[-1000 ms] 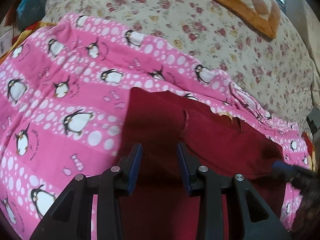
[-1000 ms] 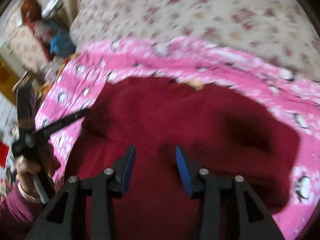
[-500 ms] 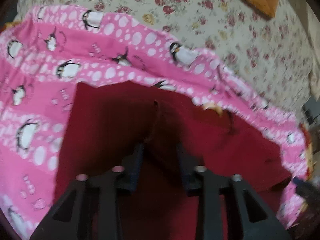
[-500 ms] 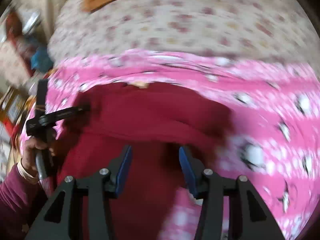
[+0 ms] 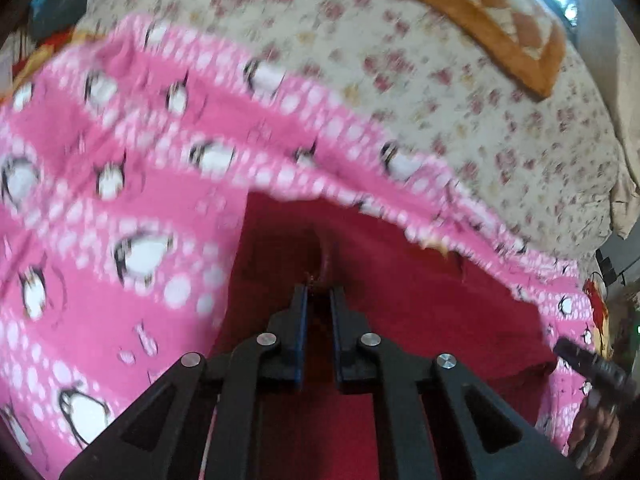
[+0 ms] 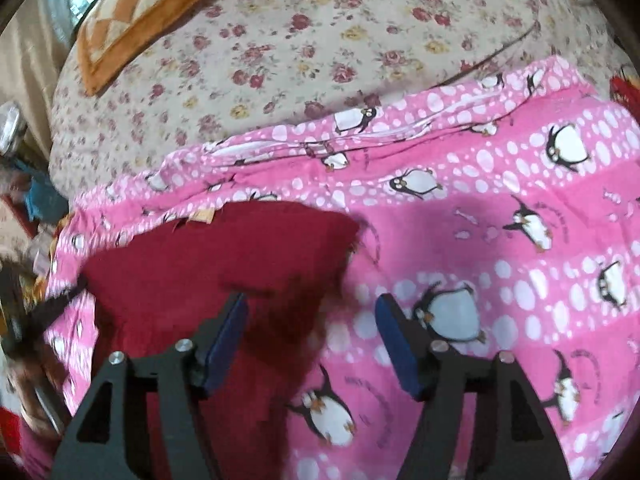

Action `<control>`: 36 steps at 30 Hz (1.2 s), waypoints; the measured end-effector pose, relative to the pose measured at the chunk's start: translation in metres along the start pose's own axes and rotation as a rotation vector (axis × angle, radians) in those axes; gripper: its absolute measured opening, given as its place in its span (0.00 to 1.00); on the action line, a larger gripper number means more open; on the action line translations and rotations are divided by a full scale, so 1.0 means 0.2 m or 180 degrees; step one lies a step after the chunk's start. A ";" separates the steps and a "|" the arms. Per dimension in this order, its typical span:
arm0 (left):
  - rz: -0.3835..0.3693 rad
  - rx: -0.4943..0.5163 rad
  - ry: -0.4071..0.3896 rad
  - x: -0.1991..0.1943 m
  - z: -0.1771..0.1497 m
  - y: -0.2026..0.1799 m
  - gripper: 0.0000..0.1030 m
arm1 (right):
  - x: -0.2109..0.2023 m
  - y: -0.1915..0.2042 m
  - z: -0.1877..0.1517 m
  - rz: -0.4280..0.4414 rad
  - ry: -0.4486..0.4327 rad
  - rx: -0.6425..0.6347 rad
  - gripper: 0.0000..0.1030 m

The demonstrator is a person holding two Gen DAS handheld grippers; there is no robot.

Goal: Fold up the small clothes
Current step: 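Grasp the shirt side edge with the left gripper while the right gripper pinches the opposite side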

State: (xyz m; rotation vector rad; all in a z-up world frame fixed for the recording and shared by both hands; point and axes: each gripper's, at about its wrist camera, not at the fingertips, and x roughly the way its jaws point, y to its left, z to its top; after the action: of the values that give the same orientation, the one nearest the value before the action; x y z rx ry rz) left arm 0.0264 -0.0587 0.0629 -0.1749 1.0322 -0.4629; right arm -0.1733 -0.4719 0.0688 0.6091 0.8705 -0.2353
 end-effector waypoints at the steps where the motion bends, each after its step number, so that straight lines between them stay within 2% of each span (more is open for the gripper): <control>1: 0.0026 -0.0033 0.0032 0.02 -0.01 0.02 0.00 | 0.03 0.00 0.01 0.0026 0.0013 0.0064 0.68; 6: 0.0014 -0.0011 0.0022 0.04 -0.03 0.03 0.00 | 0.24 0.03 0.06 0.0007 0.0239 0.0209 0.67; 7: 0.0018 -0.0006 0.0022 0.04 -0.04 0.03 0.00 | 0.28 0.03 0.07 0.0010 0.0313 0.0244 0.62; 8: 0.0037 0.0008 0.0029 0.04 -0.04 0.03 0.00 | 0.32 0.03 0.08 0.0039 0.0381 0.0264 0.35; 9: 0.0059 0.0022 0.0040 0.05 -0.05 0.04 0.00 | 0.34 0.03 0.09 0.0058 0.0375 0.0234 0.14; 11: 0.0100 0.0044 0.0072 0.07 -0.06 0.04 0.00 | 0.31 0.06 0.12 -0.0003 0.0197 0.0103 0.12; 13: 0.0083 0.0046 0.0108 0.08 -0.07 0.04 0.00 | 0.28 0.11 0.15 -0.0289 -0.0132 -0.0251 0.12; 14: 0.0069 0.0049 0.0130 0.09 -0.07 0.04 0.00 | 0.30 0.12 0.16 -0.0453 -0.0163 -0.0358 0.12; 15: 0.0099 0.0072 0.0127 0.09 -0.08 0.03 0.00 | 0.36 0.11 0.15 -0.0549 -0.0039 -0.0391 0.12; 16: 0.0123 0.0112 0.0113 0.09 -0.08 0.02 0.00 | 0.39 0.09 0.15 -0.0547 0.0089 -0.0348 0.12; 17: 0.0136 0.0132 0.0108 0.08 -0.08 0.02 0.00 | 0.39 0.07 0.14 -0.0523 0.0128 -0.0268 0.17; 18: 0.0144 0.0146 0.0105 0.08 -0.09 0.01 0.00 | 0.36 0.06 0.15 -0.0490 0.0098 -0.0200 0.24; 20: 0.0145 0.0144 0.0105 0.08 -0.09 0.02 0.00 | 0.25 0.07 0.15 -0.0451 -0.0001 -0.0105 0.30; 22: 0.0144 0.0127 0.0111 0.08 -0.09 0.02 0.00 | 0.16 0.10 0.14 -0.0381 -0.0076 -0.0176 0.31; 25: 0.0158 0.0136 0.0109 0.07 -0.09 0.01 0.00 | 0.11 0.21 0.04 -0.0352 0.0108 -0.0546 0.31; 27: 0.0181 0.0173 0.0108 0.07 -0.10 0.01 0.00 | 0.16 0.25 -0.08 -0.0532 0.0355 -0.0874 0.31; 29: 0.0191 0.0207 0.0115 0.07 -0.11 0.01 0.00 | 0.21 0.23 -0.17 -0.0751 0.0506 -0.1027 0.33; 32: 0.0176 0.0213 0.0108 0.06 -0.12 0.02 0.00 | 0.13 0.16 -0.15 -0.0485 0.0404 -0.0688 0.39; 34: 0.0184 0.0214 0.0105 0.06 -0.12 0.02 0.00 | 0.07 0.12 -0.10 -0.0319 0.0232 -0.0415 0.48; 35: 0.0193 0.0220 0.0104 0.06 -0.12 0.02 0.00 | 0.07 0.10 -0.07 -0.0297 0.0157 -0.0318 0.56; 36: 0.0207 0.0230 0.0098 0.05 -0.13 0.01 0.00 | 0.08 0.10 -0.03 -0.0297 0.0129 -0.0251 0.58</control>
State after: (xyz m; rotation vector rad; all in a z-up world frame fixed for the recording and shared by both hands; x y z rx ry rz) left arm 0.0104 -0.0591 0.0407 -0.0697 1.0468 -0.4442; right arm -0.1589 -0.4512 0.0605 0.5020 0.9442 -0.2723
